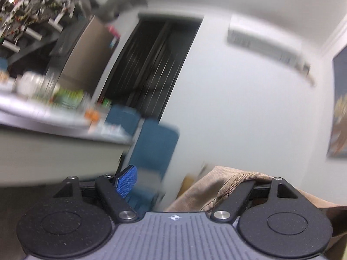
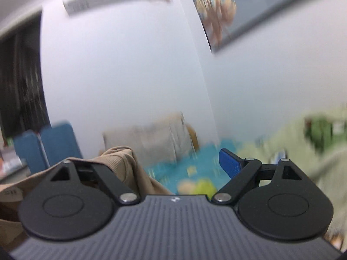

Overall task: Fold clothes
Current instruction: 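Raise the T-shirt high with both grippers and shake it out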

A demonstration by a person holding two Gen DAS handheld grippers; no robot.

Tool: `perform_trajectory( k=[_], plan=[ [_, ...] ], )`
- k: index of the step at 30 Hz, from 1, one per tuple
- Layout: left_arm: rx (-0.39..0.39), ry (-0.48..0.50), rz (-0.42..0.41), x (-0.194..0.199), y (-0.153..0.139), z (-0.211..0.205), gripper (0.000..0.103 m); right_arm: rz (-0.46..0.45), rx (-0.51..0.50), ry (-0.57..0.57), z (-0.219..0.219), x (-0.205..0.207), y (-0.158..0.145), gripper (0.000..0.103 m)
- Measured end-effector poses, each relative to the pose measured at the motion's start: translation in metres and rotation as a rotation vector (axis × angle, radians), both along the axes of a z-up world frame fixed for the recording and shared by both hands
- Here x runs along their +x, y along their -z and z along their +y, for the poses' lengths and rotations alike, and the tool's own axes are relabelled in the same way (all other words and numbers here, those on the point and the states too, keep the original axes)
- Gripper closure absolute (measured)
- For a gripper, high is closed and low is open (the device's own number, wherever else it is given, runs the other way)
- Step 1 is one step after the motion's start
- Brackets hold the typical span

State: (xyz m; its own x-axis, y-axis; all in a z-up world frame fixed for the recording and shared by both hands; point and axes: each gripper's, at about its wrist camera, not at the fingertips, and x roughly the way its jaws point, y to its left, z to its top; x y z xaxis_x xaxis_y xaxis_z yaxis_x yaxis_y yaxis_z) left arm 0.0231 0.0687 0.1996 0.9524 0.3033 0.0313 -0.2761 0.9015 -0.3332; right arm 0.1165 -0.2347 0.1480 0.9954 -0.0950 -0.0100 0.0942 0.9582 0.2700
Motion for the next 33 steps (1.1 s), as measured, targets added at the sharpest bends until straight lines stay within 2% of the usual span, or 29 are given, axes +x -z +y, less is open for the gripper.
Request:
perform_trajectory(
  k=[5,8,10,14,17,21,25,30,33],
  plan=[
    [0.051,0.055,-0.127,-0.04,-0.105,-0.003,0.022,-0.156,0.013,-0.022,-0.016,-0.057,-0.1,0.015],
    [0.103,0.058,-0.185,-0.073,-0.153,-0.005,0.02,-0.219,0.012,-0.037,-0.022,-0.095,-0.147,0.015],
    [0.106,0.096,-0.199,-0.091,-0.18,-0.006,0.019,-0.258,0.005,-0.037,-0.025,-0.12,-0.173,0.015],
    [0.12,0.148,-0.187,-0.113,-0.214,-0.005,0.018,-0.311,-0.007,-0.034,-0.027,-0.155,-0.204,0.014],
    [0.139,0.185,-0.143,-0.11,-0.223,0.003,0.018,-0.283,-0.003,-0.044,-0.028,-0.15,-0.209,0.014],
    [0.137,0.222,-0.051,-0.067,-0.198,0.013,0.018,-0.201,-0.017,-0.06,-0.026,-0.105,-0.19,0.014],
    [0.129,0.214,0.014,0.0,-0.15,0.02,0.017,-0.12,-0.055,-0.055,-0.017,-0.05,-0.155,0.014],
    [0.1,0.191,0.105,0.11,-0.065,0.03,0.017,-0.013,-0.069,-0.063,-0.002,0.048,-0.087,0.014],
    [0.092,0.172,0.169,0.183,-0.005,0.029,0.017,0.044,-0.076,-0.064,0.001,0.116,-0.03,0.014]
  ],
)
